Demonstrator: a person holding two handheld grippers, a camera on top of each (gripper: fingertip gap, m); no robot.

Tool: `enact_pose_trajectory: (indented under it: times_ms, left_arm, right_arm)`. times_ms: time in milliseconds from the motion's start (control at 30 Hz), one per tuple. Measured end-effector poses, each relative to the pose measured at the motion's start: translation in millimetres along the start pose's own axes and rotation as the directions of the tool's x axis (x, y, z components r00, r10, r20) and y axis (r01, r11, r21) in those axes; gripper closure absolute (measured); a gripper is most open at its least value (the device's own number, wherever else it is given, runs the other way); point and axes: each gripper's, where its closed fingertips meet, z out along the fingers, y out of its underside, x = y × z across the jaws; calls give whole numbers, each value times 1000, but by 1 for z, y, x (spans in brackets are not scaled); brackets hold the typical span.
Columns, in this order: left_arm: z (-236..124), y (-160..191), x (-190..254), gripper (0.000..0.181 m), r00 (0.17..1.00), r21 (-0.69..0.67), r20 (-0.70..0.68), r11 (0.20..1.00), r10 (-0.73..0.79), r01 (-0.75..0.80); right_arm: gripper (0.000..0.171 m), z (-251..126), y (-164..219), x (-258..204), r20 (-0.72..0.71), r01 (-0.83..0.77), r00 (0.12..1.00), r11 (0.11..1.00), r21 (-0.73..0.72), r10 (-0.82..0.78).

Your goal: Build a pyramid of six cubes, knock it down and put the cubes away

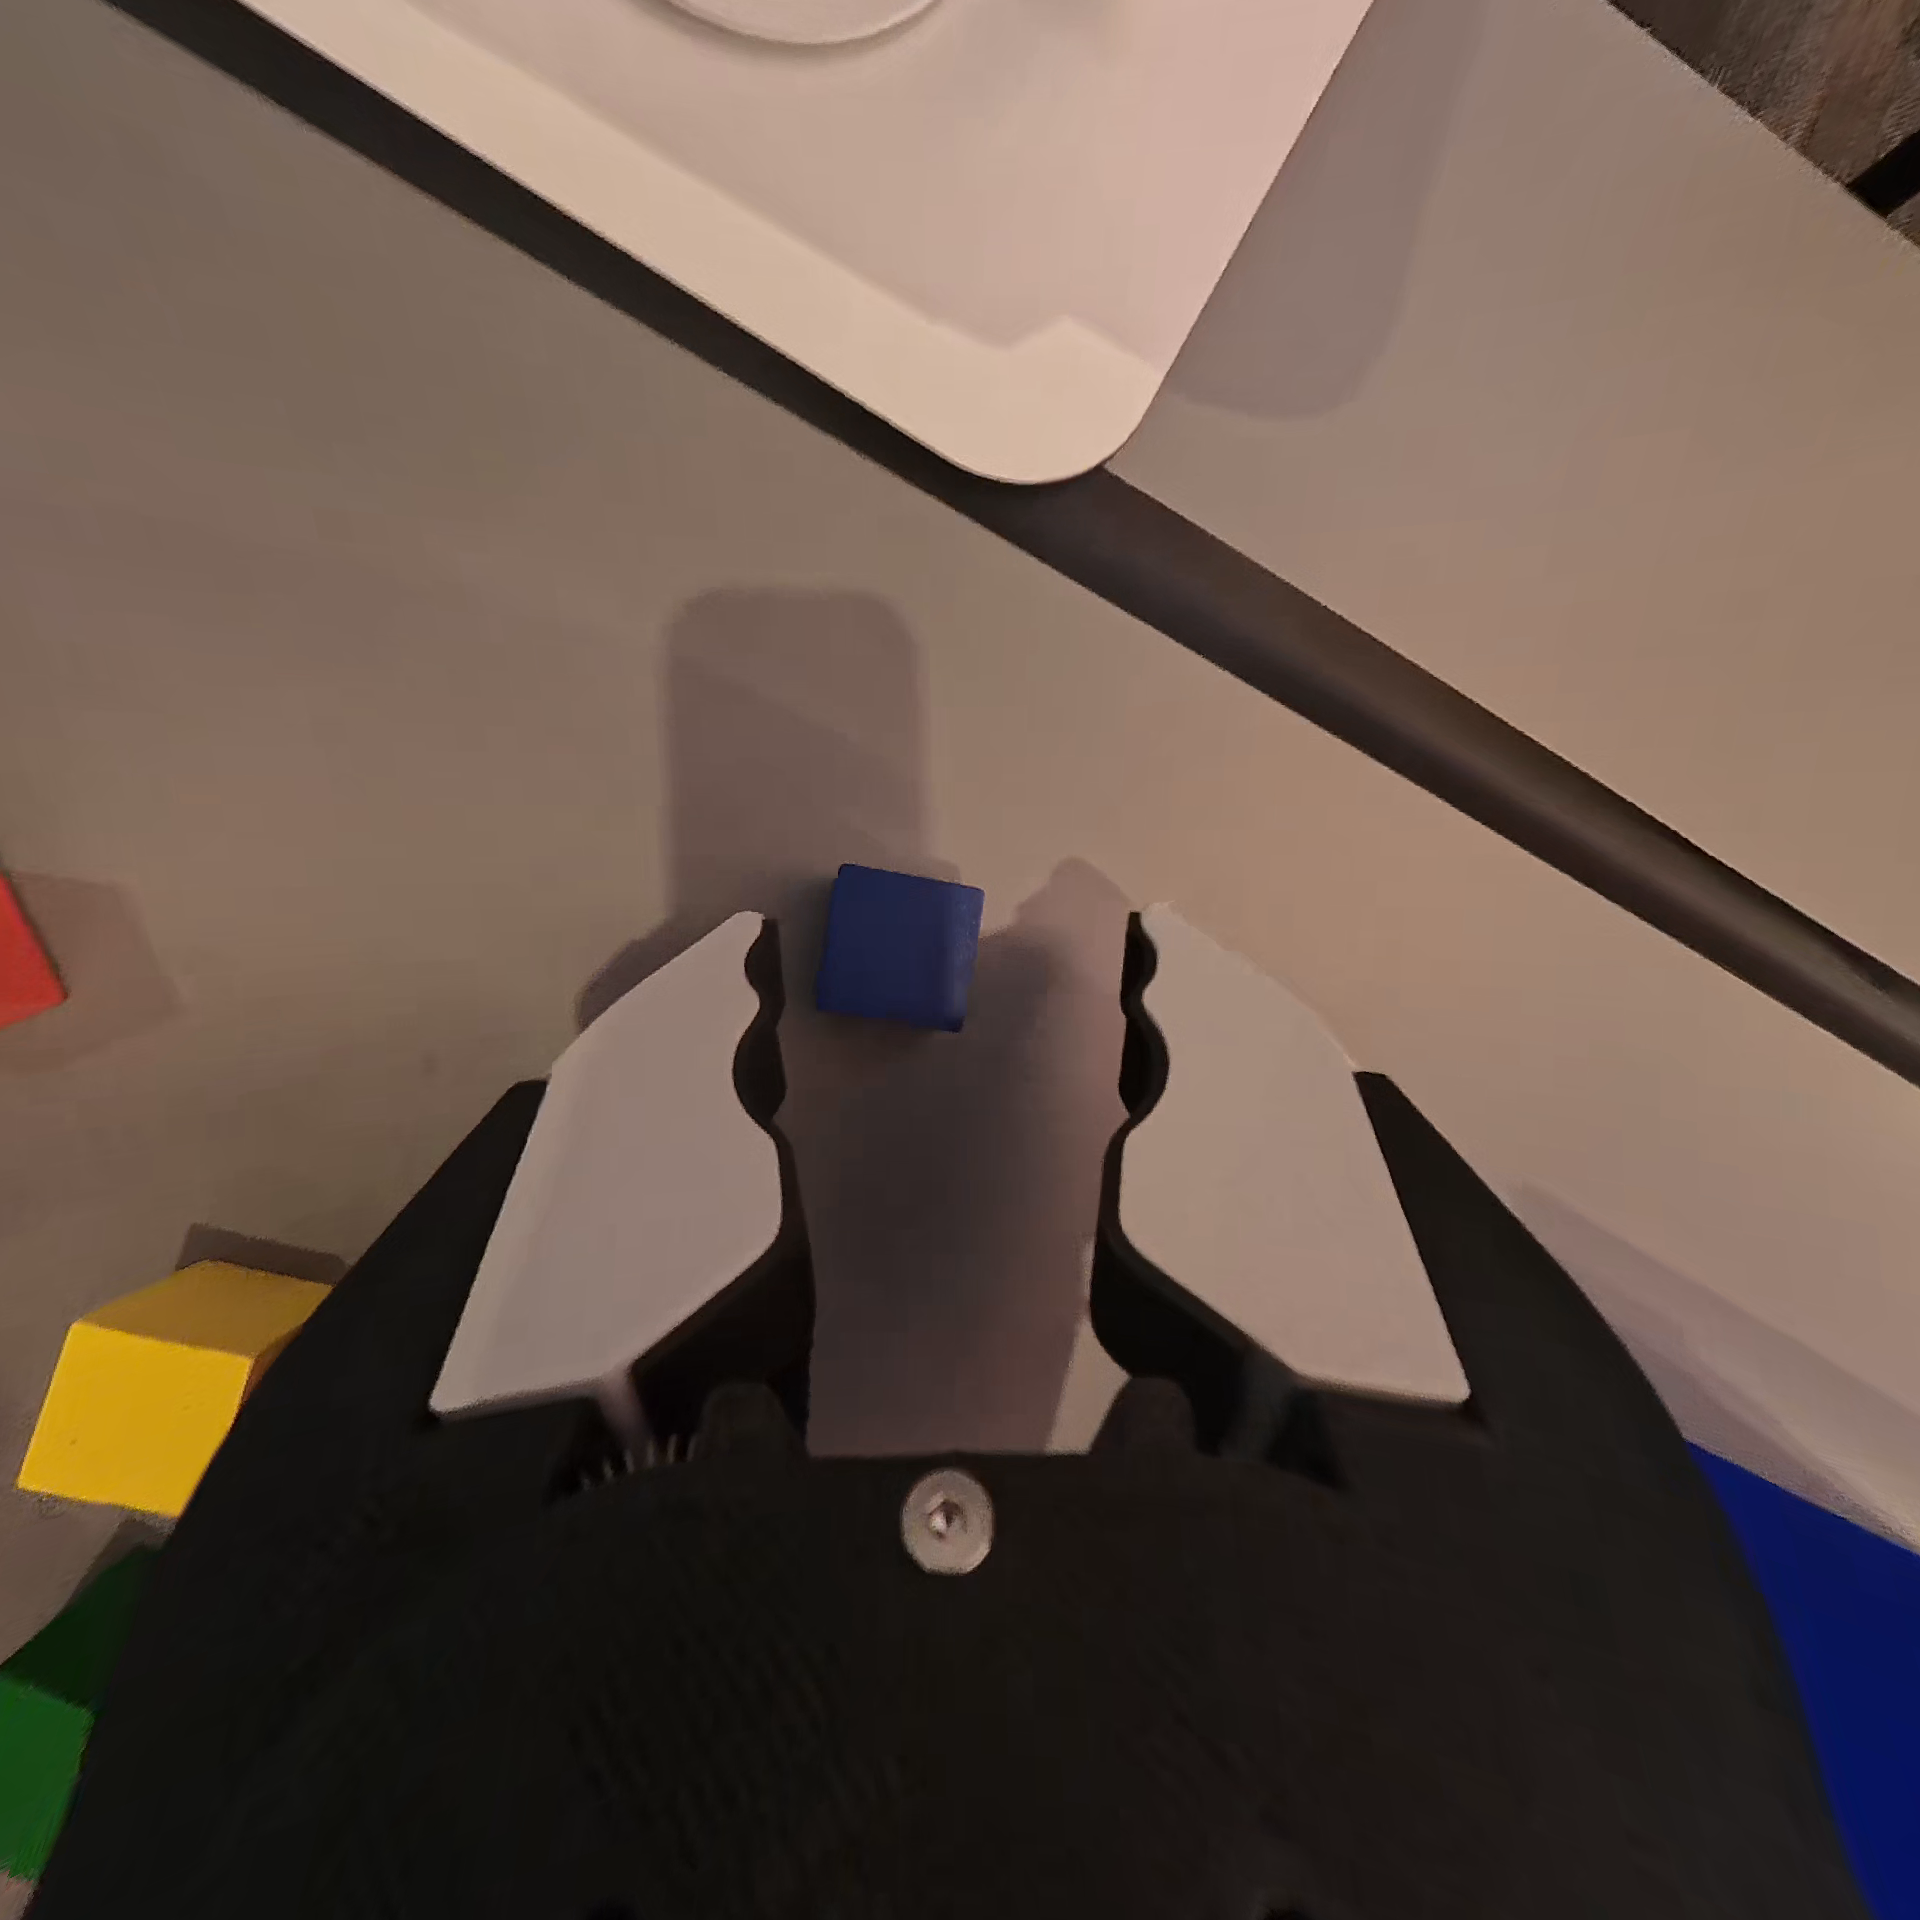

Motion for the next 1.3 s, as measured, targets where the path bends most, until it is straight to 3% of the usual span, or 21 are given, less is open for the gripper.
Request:
enact_pose_trajectory:
  times_ms: [233,333,567,700,867,967,1033,1133,1300]
  left_arm:
    - [1,1,0,124,1000,-2,-5,1000,-5,5]
    - [2,1,1,124,1000,-2,-7,1000,-4,4]
    - [5,3,2,125,1000,-7,-13,1000,-3,3]
    - [4,3,3,126,1000,-8,-12,1000,1,-1]
    - [4,2,7,127,1000,-7,-20,1000,5,-5]
    - [6,3,12,128,1000,-12,-30,1000,9,-9]
    - [9,4,17,128,999,-20,-38,1000,15,-16]
    - [12,6,23,128,999,-27,-48,999,25,-27]
    - [13,8,27,128,998,-35,-54,999,31,-33]
  right_arm:
    - [125,8,4,-4,5,17,1000,999,-33,-17]
    - [140,9,5,-5,23,23,999,999,-31,-22]
    - [141,-2,6,-10,97,23,995,1000,-10,-22]
    - [141,-48,-7,-15,153,68,985,994,82,-80]
    - [141,-165,-25,29,86,102,988,955,280,-131]
    - [141,-207,-3,98,-17,35,999,953,302,-32]
    - [141,-208,27,142,-53,-47,997,967,252,62]
    - [141,-174,86,187,-75,-192,977,975,110,201]
    - [140,-120,167,212,-166,-319,938,945,-77,303]
